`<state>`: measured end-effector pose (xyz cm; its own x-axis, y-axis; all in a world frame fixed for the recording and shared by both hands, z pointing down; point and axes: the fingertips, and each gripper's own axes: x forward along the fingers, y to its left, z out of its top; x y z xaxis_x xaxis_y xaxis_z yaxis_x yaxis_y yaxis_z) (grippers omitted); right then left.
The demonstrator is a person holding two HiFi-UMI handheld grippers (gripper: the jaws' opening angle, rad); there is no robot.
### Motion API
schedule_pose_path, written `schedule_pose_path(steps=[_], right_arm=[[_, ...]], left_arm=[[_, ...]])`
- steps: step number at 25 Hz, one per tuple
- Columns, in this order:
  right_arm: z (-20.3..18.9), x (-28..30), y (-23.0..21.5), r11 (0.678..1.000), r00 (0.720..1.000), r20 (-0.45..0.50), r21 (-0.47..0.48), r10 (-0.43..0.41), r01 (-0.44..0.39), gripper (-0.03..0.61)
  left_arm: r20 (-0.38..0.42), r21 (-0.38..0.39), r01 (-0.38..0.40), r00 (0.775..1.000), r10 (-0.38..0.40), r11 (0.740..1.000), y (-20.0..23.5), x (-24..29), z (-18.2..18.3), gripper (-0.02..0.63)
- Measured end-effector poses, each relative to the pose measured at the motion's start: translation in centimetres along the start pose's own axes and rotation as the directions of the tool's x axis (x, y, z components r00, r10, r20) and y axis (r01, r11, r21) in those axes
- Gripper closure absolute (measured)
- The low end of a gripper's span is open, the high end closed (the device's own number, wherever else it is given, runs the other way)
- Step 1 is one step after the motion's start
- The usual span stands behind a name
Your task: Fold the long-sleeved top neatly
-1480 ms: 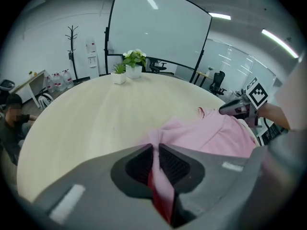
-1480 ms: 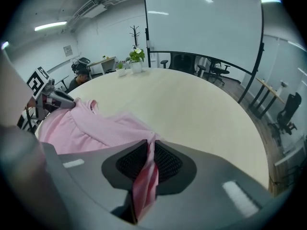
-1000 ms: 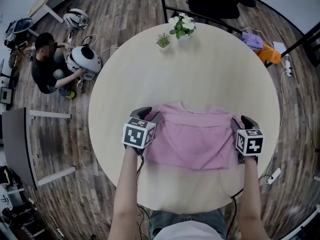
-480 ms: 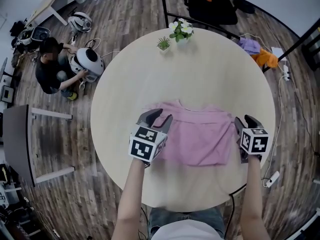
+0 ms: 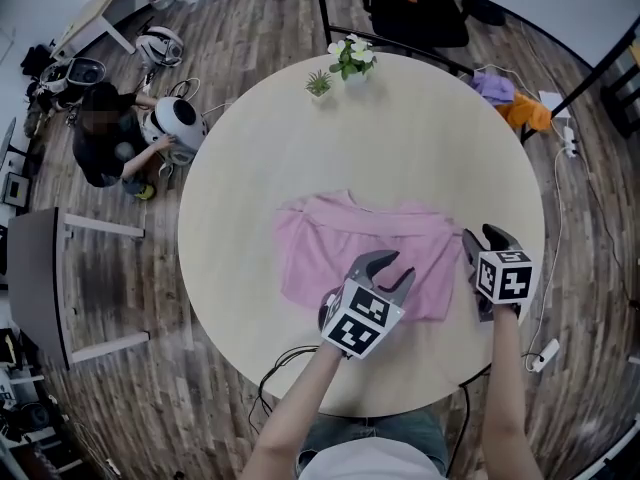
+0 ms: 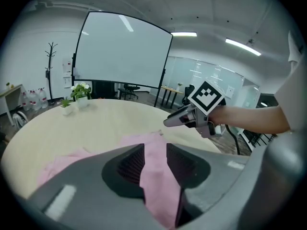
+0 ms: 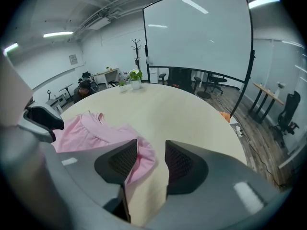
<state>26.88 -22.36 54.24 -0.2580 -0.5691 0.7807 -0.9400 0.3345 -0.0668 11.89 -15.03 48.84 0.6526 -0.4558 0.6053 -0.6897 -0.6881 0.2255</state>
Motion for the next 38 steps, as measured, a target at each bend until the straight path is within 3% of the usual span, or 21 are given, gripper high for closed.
schedule_pose_path(steps=[7, 12, 20, 26, 32, 38], right_arm=[[-1.0, 0.5, 0.4, 0.997, 0.997, -0.007, 0.035, 0.071, -0.071, 0.365], [-1.6, 1.6, 0.8, 0.992, 0.993, -0.018, 0.059, 0.112, -0.111, 0.35], [-3.2, 3.4, 1.6, 0.981, 0.985, -0.035, 0.103, 0.171, -0.167, 0.301], [-3.9, 4.3, 2.1, 0.974, 0.978, -0.057, 0.11, 0.203, -0.196, 0.321], [-4.3, 4.9, 2.3, 0.98, 0.978, -0.073, 0.048, 0.197, -0.194, 0.351], [-4.6, 5.3, 2.5, 0.977, 0.975, -0.067, 0.037, 0.212, -0.21, 0.393]], left_arm=[[-0.067, 0.064, 0.095, 0.994, -0.091, 0.993, -6.5, 2.8, -1.6, 0.469], [-0.108, 0.058, 0.154, 0.983, -0.147, 0.986, -10.5, 4.5, -3.3, 0.469], [-0.231, 0.077, 0.201, 0.956, -0.179, 0.977, -13.9, 7.3, -7.8, 0.469], [-0.282, 0.083, 0.156, 0.951, -0.127, 0.984, -14.1, 8.7, -9.9, 0.466], [-0.316, 0.099, 0.117, 0.945, -0.08, 0.988, -13.8, 9.9, -10.8, 0.465], [-0.335, 0.179, 0.08, 0.942, -0.016, 0.981, -13.1, 10.2, -10.9, 0.527]])
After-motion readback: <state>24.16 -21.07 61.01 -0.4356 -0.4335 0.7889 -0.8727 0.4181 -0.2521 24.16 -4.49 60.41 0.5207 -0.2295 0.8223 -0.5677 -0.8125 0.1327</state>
